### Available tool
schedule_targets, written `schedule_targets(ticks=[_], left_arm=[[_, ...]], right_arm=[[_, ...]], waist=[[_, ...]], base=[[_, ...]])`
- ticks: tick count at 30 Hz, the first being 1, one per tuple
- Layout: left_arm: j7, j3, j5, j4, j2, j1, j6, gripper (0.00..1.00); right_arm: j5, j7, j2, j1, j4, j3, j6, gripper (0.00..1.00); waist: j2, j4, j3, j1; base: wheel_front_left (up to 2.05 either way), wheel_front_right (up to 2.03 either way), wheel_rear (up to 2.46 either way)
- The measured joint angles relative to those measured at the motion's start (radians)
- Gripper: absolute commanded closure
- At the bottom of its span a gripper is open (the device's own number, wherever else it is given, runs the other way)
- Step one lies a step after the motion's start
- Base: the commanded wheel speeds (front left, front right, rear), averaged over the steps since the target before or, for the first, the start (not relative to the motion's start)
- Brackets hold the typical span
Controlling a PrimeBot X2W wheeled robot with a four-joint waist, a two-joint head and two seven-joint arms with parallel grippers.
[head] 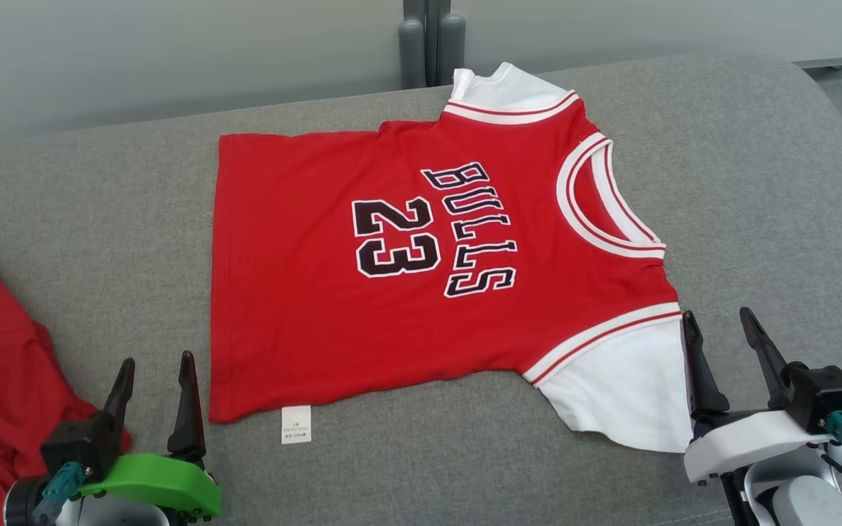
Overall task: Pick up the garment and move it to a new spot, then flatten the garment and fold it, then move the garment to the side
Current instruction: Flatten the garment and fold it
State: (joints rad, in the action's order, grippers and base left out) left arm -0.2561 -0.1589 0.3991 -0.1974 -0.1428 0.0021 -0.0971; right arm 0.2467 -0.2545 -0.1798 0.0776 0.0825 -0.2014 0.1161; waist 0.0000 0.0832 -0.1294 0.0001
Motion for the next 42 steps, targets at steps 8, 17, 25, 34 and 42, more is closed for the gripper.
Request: schedule_targets(ticks=[8,17,25,34,42], left_arm=[[0.0,0.015,-0.018,-0.03,0.006,0.004,0.014,0.0],[0.0,0.07,-0.036,-0.051,0.011,0.056,0.032,0.0],[0.0,0.076,-0.04,-0.051,0.04,0.057,0.053,0.0],[0.0,0.078,-0.058,-0.045,0.055,0.062,0.063,0.0],[0.0,0.084,-0.077,-0.038,0.056,0.061,0.085,0.0]], right_arm=[[-0.02,0.0,-0.002,0.001,-0.006,0.05,-0.016,0.0],[-0.04,0.0,-0.002,0.036,-0.005,0.081,-0.046,0.0],[-0.059,0.0,-0.001,0.058,-0.001,0.098,-0.08,0.0],[-0.063,0.0,0.001,0.162,0.098,0.055,-0.14,0.0],[-0.062,0.0,0.027,0.133,0.203,0.042,-0.167,0.03]], waist=[[0.0,-0.005,0.003,0.0],[0.0,-0.009,0.025,0.0],[0.0,-0.013,0.033,0.0],[0.0,-0.015,0.023,0.0],[0.0,-0.001,-0.008,0.0]], base=[[0.0,0.0,0.0],[0.0,0.0,0.0],[0.0,0.0,0.0],[0.0,0.0,0.0],[0.0,0.0,0.0]])
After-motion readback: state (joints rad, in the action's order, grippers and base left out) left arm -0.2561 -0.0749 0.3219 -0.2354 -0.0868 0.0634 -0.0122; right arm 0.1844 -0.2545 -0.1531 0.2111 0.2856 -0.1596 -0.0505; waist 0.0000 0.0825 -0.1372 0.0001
